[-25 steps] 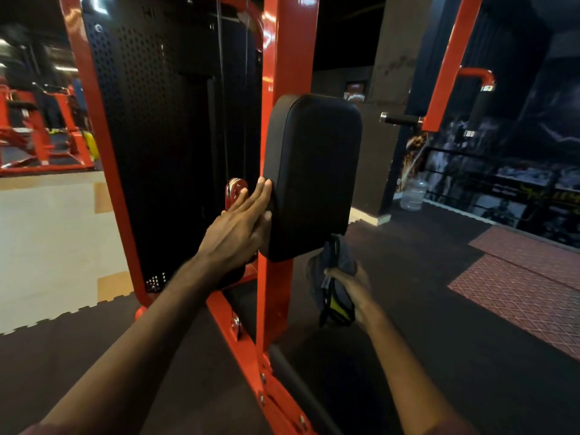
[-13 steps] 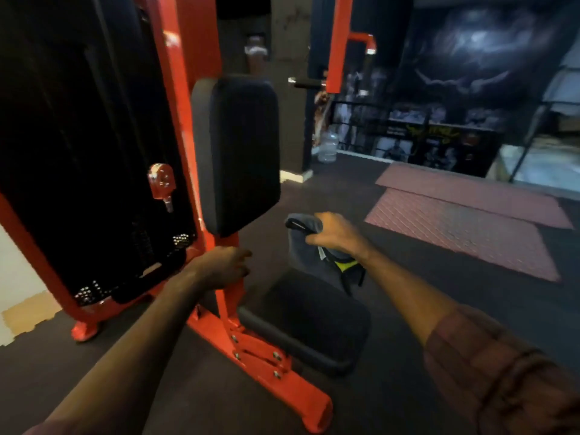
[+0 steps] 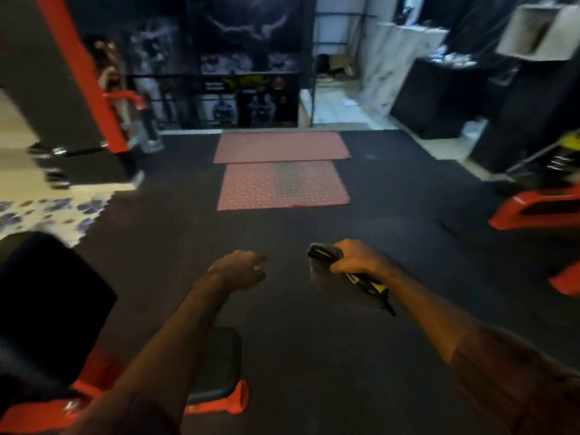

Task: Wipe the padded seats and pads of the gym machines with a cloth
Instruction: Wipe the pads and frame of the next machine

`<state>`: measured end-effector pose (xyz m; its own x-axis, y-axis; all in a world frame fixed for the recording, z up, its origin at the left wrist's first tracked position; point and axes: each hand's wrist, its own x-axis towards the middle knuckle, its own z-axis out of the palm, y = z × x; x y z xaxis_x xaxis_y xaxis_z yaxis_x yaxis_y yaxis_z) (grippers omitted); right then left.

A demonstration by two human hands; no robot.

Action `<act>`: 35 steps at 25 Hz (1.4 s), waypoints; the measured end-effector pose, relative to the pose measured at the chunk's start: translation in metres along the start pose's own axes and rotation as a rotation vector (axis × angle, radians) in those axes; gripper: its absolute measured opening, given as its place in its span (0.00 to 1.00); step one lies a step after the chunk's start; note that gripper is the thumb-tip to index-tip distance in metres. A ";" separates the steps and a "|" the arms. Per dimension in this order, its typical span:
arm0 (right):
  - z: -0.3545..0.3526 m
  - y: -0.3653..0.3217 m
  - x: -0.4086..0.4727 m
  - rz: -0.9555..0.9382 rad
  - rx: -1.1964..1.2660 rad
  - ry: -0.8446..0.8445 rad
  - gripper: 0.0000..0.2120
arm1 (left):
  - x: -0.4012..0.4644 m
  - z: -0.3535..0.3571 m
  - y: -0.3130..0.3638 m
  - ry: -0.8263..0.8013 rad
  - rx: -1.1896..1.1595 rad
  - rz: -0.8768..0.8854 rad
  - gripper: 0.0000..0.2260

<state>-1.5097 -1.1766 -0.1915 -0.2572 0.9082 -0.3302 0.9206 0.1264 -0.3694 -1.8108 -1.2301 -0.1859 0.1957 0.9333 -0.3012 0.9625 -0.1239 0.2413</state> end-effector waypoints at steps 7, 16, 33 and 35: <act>-0.162 0.211 -0.136 0.205 0.021 0.264 0.15 | 0.110 -0.073 0.269 0.017 0.122 0.337 0.19; -0.275 0.467 -0.289 0.495 0.270 0.523 0.10 | 0.183 -0.065 0.623 -0.003 0.146 0.706 0.23; -0.361 0.860 -0.543 1.263 0.345 0.889 0.14 | 0.306 0.044 1.267 -0.264 0.266 1.466 0.26; -0.361 0.887 -0.571 1.329 0.379 0.984 0.15 | 0.290 0.058 1.327 -0.262 0.302 1.575 0.25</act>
<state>-0.4405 -1.4392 -0.0173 0.9787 0.2052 0.0108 0.1805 -0.8337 -0.5219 -0.4654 -1.1435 -0.0067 0.9635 -0.2513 -0.0924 -0.2178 -0.9364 0.2754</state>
